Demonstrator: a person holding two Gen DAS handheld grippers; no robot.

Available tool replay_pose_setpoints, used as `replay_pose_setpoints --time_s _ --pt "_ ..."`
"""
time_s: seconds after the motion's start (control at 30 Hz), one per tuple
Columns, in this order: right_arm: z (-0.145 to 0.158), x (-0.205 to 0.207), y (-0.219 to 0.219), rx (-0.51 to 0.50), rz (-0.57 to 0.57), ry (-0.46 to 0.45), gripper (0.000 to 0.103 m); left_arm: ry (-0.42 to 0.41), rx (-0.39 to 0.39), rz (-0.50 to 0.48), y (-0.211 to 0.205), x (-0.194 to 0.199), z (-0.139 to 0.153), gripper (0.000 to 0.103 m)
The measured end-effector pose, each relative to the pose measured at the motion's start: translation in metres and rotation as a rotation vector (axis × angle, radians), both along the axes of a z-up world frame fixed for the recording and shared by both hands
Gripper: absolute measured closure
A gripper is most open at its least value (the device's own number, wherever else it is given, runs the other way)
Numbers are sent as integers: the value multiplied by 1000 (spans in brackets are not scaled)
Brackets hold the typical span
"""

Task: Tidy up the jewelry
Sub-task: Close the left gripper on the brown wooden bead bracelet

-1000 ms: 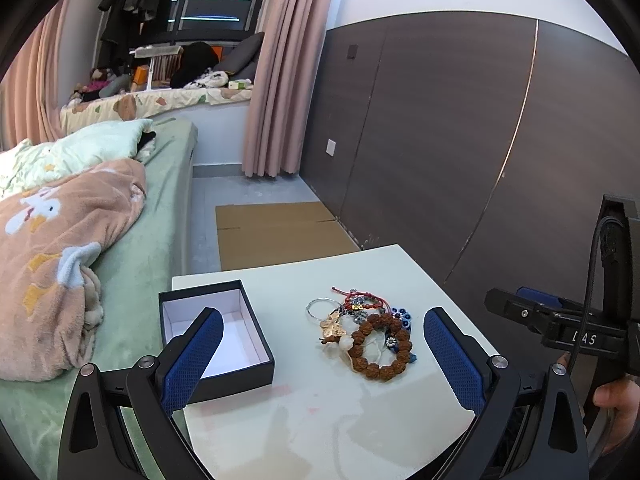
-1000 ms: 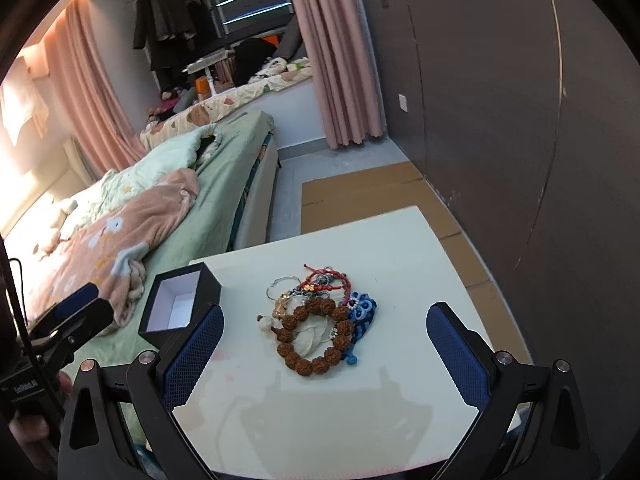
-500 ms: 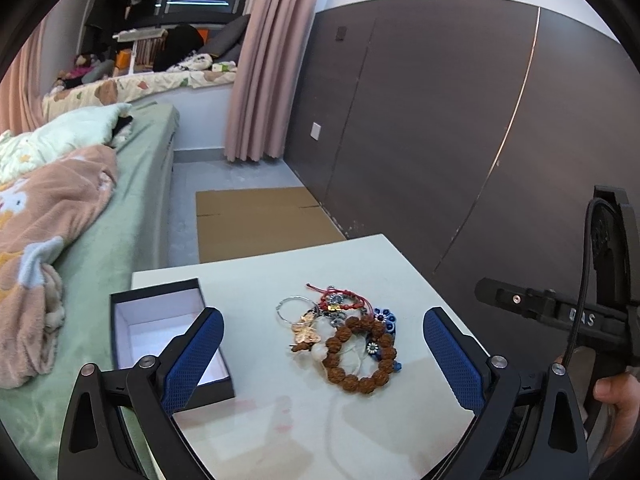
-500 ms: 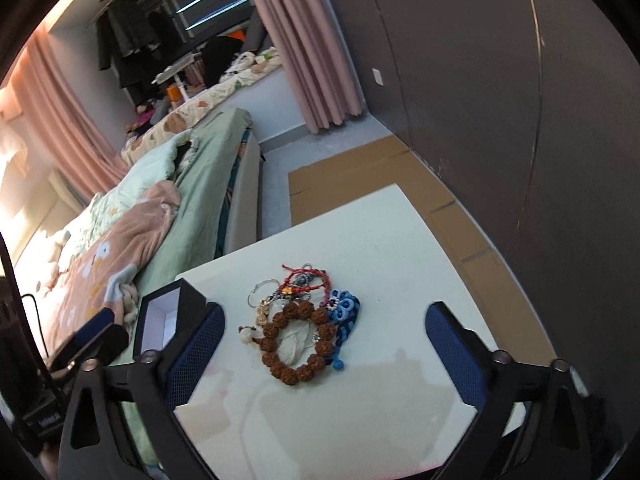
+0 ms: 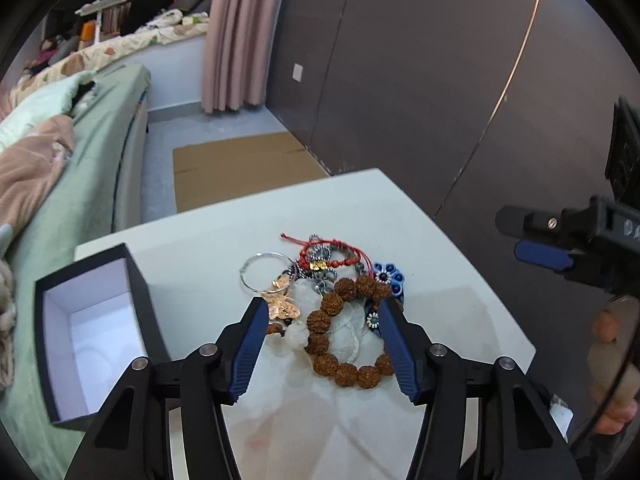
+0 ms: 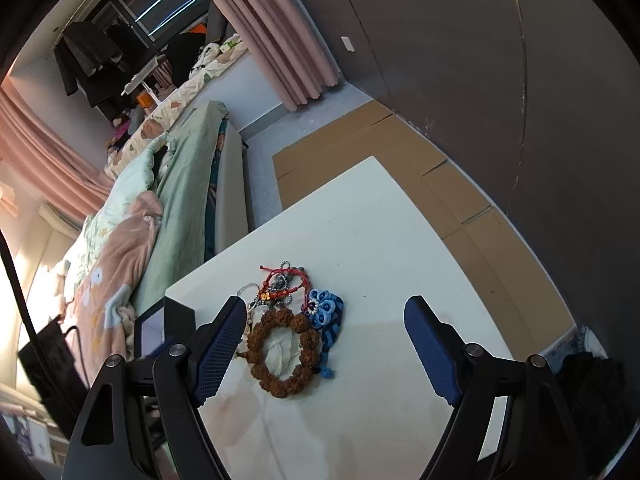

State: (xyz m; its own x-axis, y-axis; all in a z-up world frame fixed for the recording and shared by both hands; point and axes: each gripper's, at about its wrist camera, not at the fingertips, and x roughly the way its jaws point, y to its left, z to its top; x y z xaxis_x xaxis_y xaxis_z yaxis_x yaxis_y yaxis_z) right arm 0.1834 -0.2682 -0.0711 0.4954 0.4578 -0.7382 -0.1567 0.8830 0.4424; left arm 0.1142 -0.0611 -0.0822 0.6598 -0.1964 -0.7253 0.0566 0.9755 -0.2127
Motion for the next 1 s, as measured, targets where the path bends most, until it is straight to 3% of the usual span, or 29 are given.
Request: replay_pose_setpoints --time_s 0.13,0.4,0.5,0.63,0.83,1.0 --pt "-6 12 6 -1 -2 27 21 59 -4 -16 -3 17 -17 61" --pt "-20 32 24 1 10 88 21 165 -42 -29 -3 47 -48 62" --pt "-22 33 29 -6 17 96 21 187 -60 -33 -1 49 -51 77" --pt "-23 34 29 -14 18 96 21 183 -59 -51 -4 44 -47 83" --pt "-29 34 27 -8 12 111 21 110 -141 -64 1 30 -20 85" --pt "-42 38 31 -23 24 147 39 42 -194 -48 14 21 5 85"
